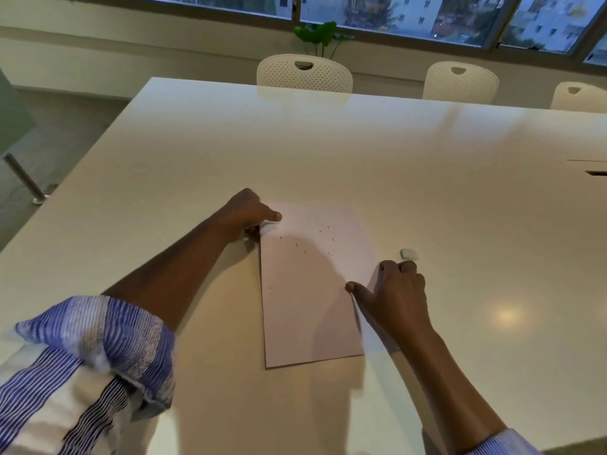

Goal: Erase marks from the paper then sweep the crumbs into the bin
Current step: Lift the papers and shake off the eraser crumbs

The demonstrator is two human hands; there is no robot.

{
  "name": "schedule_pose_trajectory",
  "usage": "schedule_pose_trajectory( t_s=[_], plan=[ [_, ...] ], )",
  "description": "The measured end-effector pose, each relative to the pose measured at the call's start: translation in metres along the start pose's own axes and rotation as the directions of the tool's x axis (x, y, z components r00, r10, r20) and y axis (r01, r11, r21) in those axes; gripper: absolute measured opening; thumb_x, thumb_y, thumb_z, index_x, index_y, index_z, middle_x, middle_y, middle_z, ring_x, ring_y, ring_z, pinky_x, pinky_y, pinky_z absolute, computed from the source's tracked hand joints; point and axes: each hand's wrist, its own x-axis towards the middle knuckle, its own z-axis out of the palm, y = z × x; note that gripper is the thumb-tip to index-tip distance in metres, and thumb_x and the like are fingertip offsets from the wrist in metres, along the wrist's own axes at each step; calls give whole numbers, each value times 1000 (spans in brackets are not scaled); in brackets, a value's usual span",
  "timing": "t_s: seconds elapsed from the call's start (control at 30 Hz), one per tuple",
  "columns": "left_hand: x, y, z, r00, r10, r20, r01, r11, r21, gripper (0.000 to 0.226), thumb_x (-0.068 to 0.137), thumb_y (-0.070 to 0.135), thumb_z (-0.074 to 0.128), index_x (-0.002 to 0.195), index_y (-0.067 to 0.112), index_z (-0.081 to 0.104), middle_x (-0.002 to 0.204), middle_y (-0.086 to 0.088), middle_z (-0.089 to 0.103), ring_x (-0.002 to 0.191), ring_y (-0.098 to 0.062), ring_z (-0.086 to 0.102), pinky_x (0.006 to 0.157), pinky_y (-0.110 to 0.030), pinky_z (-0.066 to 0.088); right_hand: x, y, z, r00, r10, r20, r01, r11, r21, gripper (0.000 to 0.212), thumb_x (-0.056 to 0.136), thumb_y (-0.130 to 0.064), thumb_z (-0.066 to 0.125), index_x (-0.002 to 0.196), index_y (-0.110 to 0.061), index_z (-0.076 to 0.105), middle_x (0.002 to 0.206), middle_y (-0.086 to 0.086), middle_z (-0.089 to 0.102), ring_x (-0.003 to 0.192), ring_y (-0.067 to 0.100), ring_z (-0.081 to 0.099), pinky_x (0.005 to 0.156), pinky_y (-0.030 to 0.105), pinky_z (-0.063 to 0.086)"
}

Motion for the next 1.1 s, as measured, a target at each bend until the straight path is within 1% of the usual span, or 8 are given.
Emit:
schedule_pose_trajectory(
  t_s=[0.1, 0.3, 0.43, 0.57, 0.7, 0.87, 1.0, 1.1],
  plan=[
    [-13, -15, 3, 991, -112, -70, 93, 967, -236, 23, 89, 7, 76, 79, 3, 55, 77, -17, 54, 67, -29, 57, 65, -39, 52, -3, -7, 1, 1000, -11, 3, 11, 999, 35, 70, 81, -66, 66, 118, -8, 56, 120, 16, 51, 108, 35, 49, 84, 38, 41],
    [-47, -42, 6, 963, -178, -204, 125, 961, -248, 11, 91, 0, 64, 100, -4, 68, 106, -29, 69, 93, -38, 68, 77, -34, 44, -5, -24, 11, 994, -109, 23, 105, 985, 135, 74, 78, -67, 69, 121, -9, 53, 119, 11, 49, 108, 29, 50, 84, 33, 43],
    [-72, -63, -8, 935, -155, -320, 71, 963, -261, 21, 90, -3, 58, 94, 16, 67, 104, -11, 70, 91, -29, 64, 77, -29, 46, -3, -39, 19, 977, -204, 66, 185, 958, 219, 80, 80, -70, 64, 130, -9, 53, 125, 12, 53, 109, 27, 55, 83, 28, 42],
    [-86, -86, -32, 923, -159, -351, -10, 901, -434, 26, 96, -5, 57, 102, 18, 67, 104, -4, 70, 97, -25, 65, 82, -26, 48, 6, -59, 17, 969, -212, 128, 146, 907, 396, 80, 82, -66, 65, 137, -8, 52, 129, 13, 57, 108, 24, 62, 90, 36, 55],
    [-92, -102, -68, 921, -115, -371, -93, 862, -499, 27, 99, -4, 56, 112, 16, 67, 111, -5, 71, 101, -22, 67, 97, -31, 48, 18, -96, 14, 971, -186, 151, 45, 762, 646, 74, 84, -62, 67, 138, -14, 53, 126, 5, 62, 112, 20, 60, 91, 38, 53],
    [-94, -111, -122, 918, -49, -394, -186, 824, -535, 27, 98, -5, 56, 104, 18, 68, 106, 0, 74, 93, -12, 70, 90, -27, 53, 18, -164, 2, 883, -327, 336, -148, 487, 861, 61, 93, -53, 61, 142, -18, 52, 139, 1, 60, 115, 17, 61, 98, 37, 49],
    [-101, -110, -169, 897, 41, -441, -303, 783, -544, 35, 97, -3, 53, 108, 26, 71, 107, 3, 77, 100, -17, 73, 96, -37, 55, 8, -211, -10, 900, -382, 208, -37, 408, 912, 25, 101, -32, 54, 123, -27, 64, 100, -8, 72, 73, 1, 69, 58, 13, 52],
    [-114, -99, -197, 822, 117, -557, -397, 819, -414, 34, 88, 16, 59, 104, 44, 70, 107, 13, 77, 100, -13, 73, 91, -39, 56, -3, -237, -20, 919, -386, 82, 51, 323, 945, 25, 102, -33, 53, 122, -44, 61, 107, -20, 74, 90, 4, 72, 72, 18, 58]
  ],
)
